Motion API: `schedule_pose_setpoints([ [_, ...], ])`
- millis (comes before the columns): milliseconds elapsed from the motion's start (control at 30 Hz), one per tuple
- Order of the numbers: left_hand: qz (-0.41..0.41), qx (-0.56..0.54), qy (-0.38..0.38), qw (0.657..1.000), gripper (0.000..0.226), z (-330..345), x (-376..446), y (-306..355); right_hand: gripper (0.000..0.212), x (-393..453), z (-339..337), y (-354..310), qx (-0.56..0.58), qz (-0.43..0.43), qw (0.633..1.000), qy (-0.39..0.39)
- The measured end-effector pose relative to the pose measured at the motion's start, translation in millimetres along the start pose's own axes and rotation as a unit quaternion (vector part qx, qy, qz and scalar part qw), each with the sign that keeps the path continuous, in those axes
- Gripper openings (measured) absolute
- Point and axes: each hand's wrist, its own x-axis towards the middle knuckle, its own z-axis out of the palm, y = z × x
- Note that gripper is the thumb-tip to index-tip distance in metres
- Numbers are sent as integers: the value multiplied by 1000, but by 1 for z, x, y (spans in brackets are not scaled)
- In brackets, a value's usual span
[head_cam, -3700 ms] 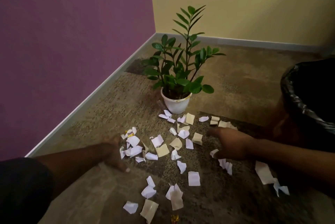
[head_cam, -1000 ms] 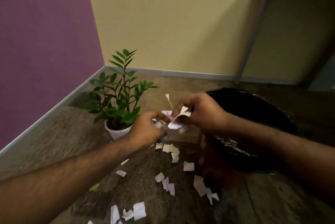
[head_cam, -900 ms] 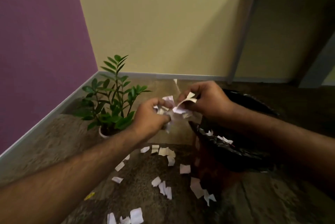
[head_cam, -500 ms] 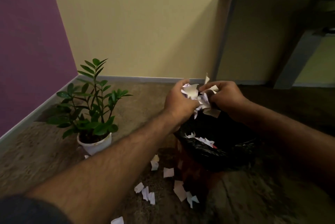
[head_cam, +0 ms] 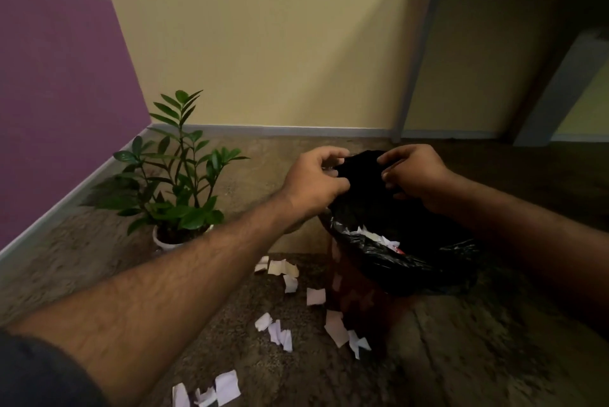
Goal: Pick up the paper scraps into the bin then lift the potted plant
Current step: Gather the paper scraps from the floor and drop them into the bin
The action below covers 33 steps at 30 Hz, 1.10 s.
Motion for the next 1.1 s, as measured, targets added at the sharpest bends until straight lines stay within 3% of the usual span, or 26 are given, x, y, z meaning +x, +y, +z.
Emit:
schedule_pose_setpoints([
  [133, 31, 77, -11, 997, 41, -33, -17, -9, 17, -2, 24, -10, -4, -50, 999, 6],
  [233, 47, 166, -32, 984, 42, -62, -41, -24, 13, -17, 52, -25, -48, -148, 988, -2],
  [400, 0, 295, -123, 947, 61, -108, -107, -83, 6, -63, 100, -41, -102, -303, 943, -96],
  [500, -116, 391, -180, 895, 82, -147, -151, -138, 12, -87, 132, -31, -155, -346, 908, -179],
  [567, -198, 414, -178, 870, 92, -174, -179, -171, 18, -100, 155, -21, -196, -358, 882, -235],
  [767, -375, 444, -47, 812, 100, -250, -233, -229, 38, -125, 214, 13, -297, -366, 808, -353],
  [867, -426, 409, 12, 807, 106, -278, -247, -245, 44, -125, 227, 32, -330, -337, 786, -399],
  [933, -455, 389, -9, 801, 113, -286, -255, -250, 46, -122, 230, 42, -341, -321, 779, -417],
  [967, -465, 375, -33, 801, 110, -288, -258, -253, 47, -119, 232, 47, -346, -313, 777, -422],
  [1033, -454, 337, -67, 822, 77, -289, -260, -256, 48, -116, 234, 54, -356, -293, 775, -432],
  [1100, -435, 301, -59, 846, 59, -287, -262, -266, 48, -114, 239, 60, -371, -278, 767, -443],
])
